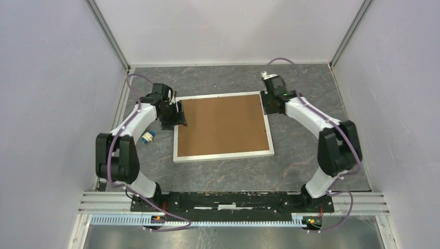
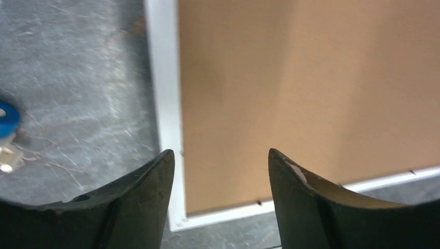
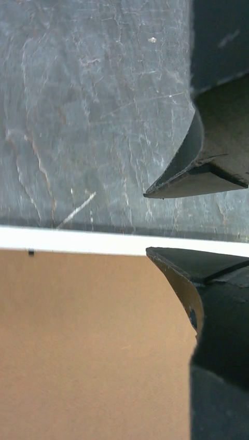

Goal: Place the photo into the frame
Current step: Install the photo frame at the center of the board, then adjust the photo frame at the center of the board.

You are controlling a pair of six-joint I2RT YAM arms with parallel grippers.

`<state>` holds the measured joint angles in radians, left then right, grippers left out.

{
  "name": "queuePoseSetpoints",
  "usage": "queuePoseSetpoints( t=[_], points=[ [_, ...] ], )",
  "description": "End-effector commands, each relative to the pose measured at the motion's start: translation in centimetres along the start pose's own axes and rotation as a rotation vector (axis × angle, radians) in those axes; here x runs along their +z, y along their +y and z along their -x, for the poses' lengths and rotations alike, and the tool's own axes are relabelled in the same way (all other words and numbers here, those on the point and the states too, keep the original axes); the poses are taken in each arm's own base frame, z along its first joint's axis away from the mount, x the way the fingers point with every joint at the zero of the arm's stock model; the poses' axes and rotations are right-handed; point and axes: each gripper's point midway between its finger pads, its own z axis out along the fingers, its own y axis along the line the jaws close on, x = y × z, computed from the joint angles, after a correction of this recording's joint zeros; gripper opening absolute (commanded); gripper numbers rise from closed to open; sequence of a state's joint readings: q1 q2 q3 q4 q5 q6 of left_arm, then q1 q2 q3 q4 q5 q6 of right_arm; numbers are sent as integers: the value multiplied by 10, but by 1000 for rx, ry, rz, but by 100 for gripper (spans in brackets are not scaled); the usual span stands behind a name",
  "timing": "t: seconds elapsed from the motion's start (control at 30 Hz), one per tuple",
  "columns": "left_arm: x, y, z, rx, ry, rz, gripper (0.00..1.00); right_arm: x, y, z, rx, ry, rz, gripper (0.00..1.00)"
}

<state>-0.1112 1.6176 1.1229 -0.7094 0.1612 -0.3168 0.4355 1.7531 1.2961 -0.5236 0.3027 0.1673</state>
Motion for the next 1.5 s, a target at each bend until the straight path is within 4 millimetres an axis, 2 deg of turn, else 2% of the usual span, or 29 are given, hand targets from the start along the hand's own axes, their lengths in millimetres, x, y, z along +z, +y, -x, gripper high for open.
queuePoseSetpoints(
  t=[0.0, 0.07, 0.13, 0.27, 0.37, 0.43, 0.57, 0.7, 0.83, 0.97, 1.07, 1.17, 1.23, 1.3, 1.4, 1.47],
  points=[
    [-46, -53, -11, 25, -99, -173, 75, -5, 14, 6, 134, -86, 301, 46],
    [-59, -80, -34, 47, -88, -257, 79, 0, 11, 4, 157, -85, 344, 52],
    [-71, -101, -57, 61, -106, -289, 80, 9, 11, 5, 181, -81, 392, 52],
    [-82, -138, -106, 33, -99, -415, 81, 23, 8, 12, 214, -99, 431, 51],
    [-80, -150, -140, -24, -64, -488, 81, 39, 4, 1, 197, -61, 394, 51],
    [-80, -154, -155, -77, -60, -502, 81, 45, 3, -10, 198, -46, 375, 49],
    [-75, -163, -170, -149, -88, -517, 81, 50, 4, -39, 223, -20, 357, 44],
    [-58, -176, -189, -190, -18, -532, 81, 50, 4, -70, 234, 24, 336, 42],
    [-42, -178, -197, -231, -13, -501, 82, 38, 1, -102, 271, 48, 308, 26],
    [-28, -163, -189, -341, -99, -503, 82, 19, 3, -143, 296, 65, 286, 19],
    [-20, -151, -188, -394, -129, -490, 80, 1, 10, -175, 331, 71, 298, 17],
    [-12, -134, -190, -471, -142, -454, 77, -18, 19, -192, 349, 37, 348, 20],
    [-9, -125, -187, -518, -169, -439, 76, -27, 16, -191, 351, 8, 345, 26],
    [-7, -115, -182, -548, -209, -420, 74, -34, 9, -180, 335, -20, 326, 33],
    [-9, -104, -172, -556, -279, -378, 71, -43, -4, -156, 320, -42, 273, 53],
    [-8, -93, -168, -580, -308, -322, 68, -47, -12, -138, 333, -49, 231, 60]
  ],
)
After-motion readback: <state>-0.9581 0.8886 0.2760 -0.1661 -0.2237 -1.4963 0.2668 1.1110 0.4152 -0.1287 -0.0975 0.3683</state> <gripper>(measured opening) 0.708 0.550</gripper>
